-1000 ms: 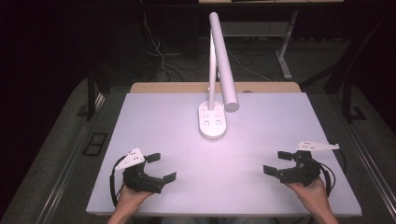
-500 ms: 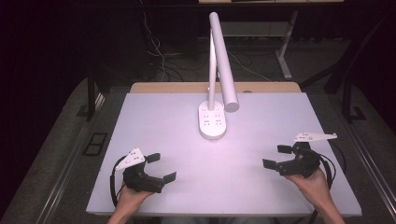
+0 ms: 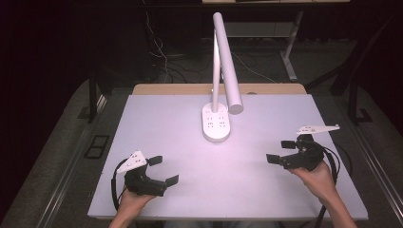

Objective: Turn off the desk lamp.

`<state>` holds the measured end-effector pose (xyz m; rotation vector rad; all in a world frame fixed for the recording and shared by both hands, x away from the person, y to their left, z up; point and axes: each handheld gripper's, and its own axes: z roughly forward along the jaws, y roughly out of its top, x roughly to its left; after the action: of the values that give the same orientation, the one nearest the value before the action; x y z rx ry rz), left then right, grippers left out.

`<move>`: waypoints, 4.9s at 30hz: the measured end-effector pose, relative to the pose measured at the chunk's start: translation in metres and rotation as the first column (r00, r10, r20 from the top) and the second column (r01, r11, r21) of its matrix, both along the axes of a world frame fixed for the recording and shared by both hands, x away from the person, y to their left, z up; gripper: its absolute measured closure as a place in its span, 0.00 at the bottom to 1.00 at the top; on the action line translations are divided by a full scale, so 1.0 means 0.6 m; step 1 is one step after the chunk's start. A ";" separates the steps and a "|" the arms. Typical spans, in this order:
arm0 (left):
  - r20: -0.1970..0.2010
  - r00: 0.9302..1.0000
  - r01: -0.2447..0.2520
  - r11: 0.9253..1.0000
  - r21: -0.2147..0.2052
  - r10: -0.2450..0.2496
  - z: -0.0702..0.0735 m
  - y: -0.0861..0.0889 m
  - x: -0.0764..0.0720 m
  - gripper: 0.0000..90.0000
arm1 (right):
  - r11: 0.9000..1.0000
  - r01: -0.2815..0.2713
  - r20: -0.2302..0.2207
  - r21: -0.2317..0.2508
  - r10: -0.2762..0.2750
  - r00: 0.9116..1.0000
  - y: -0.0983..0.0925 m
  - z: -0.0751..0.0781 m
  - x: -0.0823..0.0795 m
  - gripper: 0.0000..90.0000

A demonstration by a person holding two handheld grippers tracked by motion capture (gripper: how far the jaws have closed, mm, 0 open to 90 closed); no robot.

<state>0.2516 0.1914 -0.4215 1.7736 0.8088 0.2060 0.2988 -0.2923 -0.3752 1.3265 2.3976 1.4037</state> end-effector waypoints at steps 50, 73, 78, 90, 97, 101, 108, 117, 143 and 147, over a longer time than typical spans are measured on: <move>-0.007 1.000 -0.012 1.000 -0.012 0.012 0.000 0.004 0.001 0.00 | 0.987 -0.066 -0.029 -0.149 0.063 0.998 0.071 0.029 0.147 0.01; -0.005 1.000 -0.013 1.000 -0.011 0.013 0.000 0.005 0.002 0.00 | 0.987 -0.081 -0.042 -0.140 0.076 0.996 0.112 0.038 0.234 0.01; -0.004 1.000 -0.018 1.000 -0.018 0.018 0.001 0.006 0.002 0.00 | 0.987 -0.083 -0.052 -0.138 0.077 0.996 0.126 0.028 0.253 0.01; -0.001 1.000 -0.017 1.000 -0.015 0.017 0.002 0.008 0.001 0.00 | 0.993 -0.078 -0.039 -0.084 0.075 0.996 0.154 0.019 0.291 0.18; -0.001 1.000 -0.019 1.000 -0.015 0.019 0.001 0.009 0.003 0.00 | 0.991 -0.082 -0.024 -0.109 0.080 0.997 0.173 0.019 0.312 0.32; -0.001 1.000 -0.024 1.000 -0.018 0.024 0.002 0.011 0.003 0.00 | 0.992 -0.072 -0.034 -0.105 0.069 0.997 0.181 0.017 0.324 0.39; -0.003 1.000 -0.020 1.000 -0.020 0.019 0.000 0.009 0.003 0.00 | 0.991 -0.066 -0.035 -0.120 0.062 0.997 0.195 0.005 0.345 0.58; -0.001 1.000 -0.012 1.000 -0.016 0.012 0.000 0.007 0.003 0.00 | 0.999 -0.023 -0.066 -0.029 0.022 0.998 0.185 -0.027 0.367 0.94; 0.007 1.000 0.004 1.000 -0.003 -0.004 0.000 0.004 0.006 0.00 | 0.999 0.030 -0.108 0.018 -0.028 0.994 0.212 -0.092 0.391 1.00; 0.006 1.000 0.003 1.000 -0.001 -0.003 0.000 0.004 0.007 0.00 | 0.999 0.034 -0.108 -0.001 -0.033 0.994 0.220 -0.094 0.389 1.00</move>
<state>0.2555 0.1940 -0.4217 1.7727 0.8017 0.2090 0.5321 -0.1603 -0.4316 1.4720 2.4281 1.3590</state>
